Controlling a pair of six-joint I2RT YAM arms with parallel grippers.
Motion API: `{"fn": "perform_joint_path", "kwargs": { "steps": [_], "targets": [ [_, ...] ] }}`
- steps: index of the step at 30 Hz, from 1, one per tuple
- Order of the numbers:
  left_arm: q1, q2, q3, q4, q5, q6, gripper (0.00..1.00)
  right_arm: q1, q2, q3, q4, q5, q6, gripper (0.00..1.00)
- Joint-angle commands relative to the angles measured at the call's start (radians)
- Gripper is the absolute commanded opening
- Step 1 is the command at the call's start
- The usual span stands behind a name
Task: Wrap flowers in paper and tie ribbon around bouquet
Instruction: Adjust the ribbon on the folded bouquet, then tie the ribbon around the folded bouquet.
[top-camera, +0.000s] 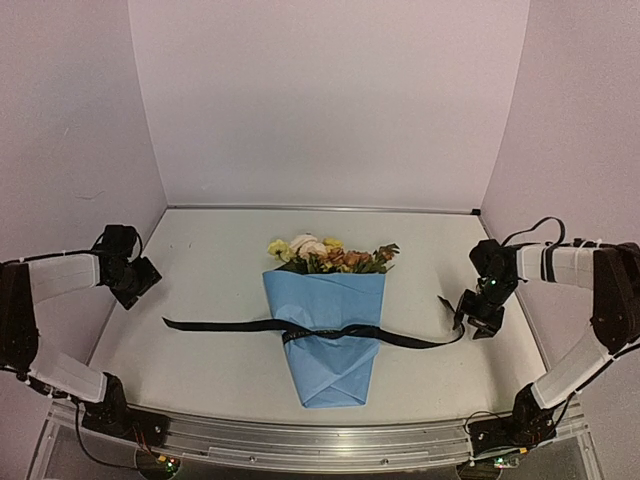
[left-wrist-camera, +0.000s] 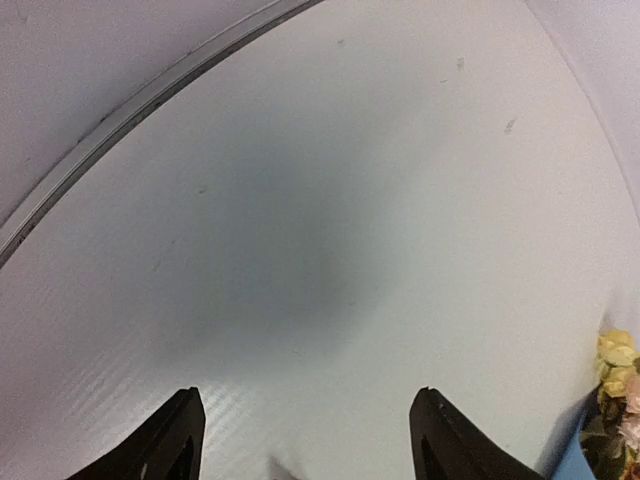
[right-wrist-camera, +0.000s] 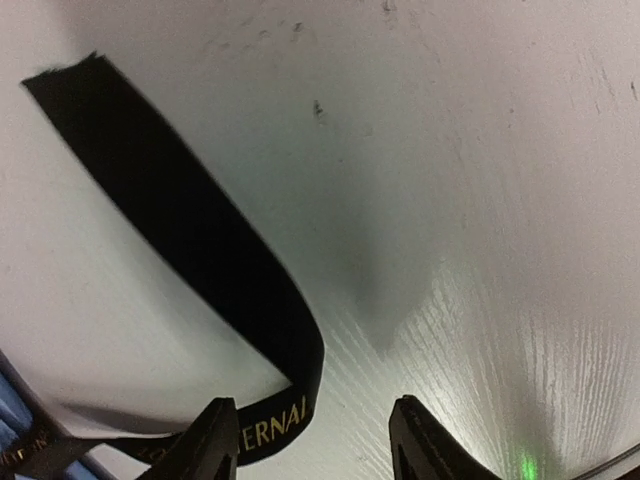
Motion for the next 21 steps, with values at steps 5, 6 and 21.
{"fn": "perform_joint_path", "kwargs": {
  "steps": [5,6,21],
  "targets": [
    [-0.314,-0.12,0.106,0.083,0.042,0.35,0.82,0.126,-0.099,0.069,0.021,-0.036,-0.297,0.62],
    [-0.368,-0.102,0.12,0.09,0.052,0.418,0.81,0.145,-0.098,0.073,0.041,-0.05,-0.335,0.62],
    [-0.746,0.072,0.073,0.285,0.299,1.145,0.77,0.319,-0.135,0.002,0.219,-0.222,-0.697,0.72]
  ]
}}
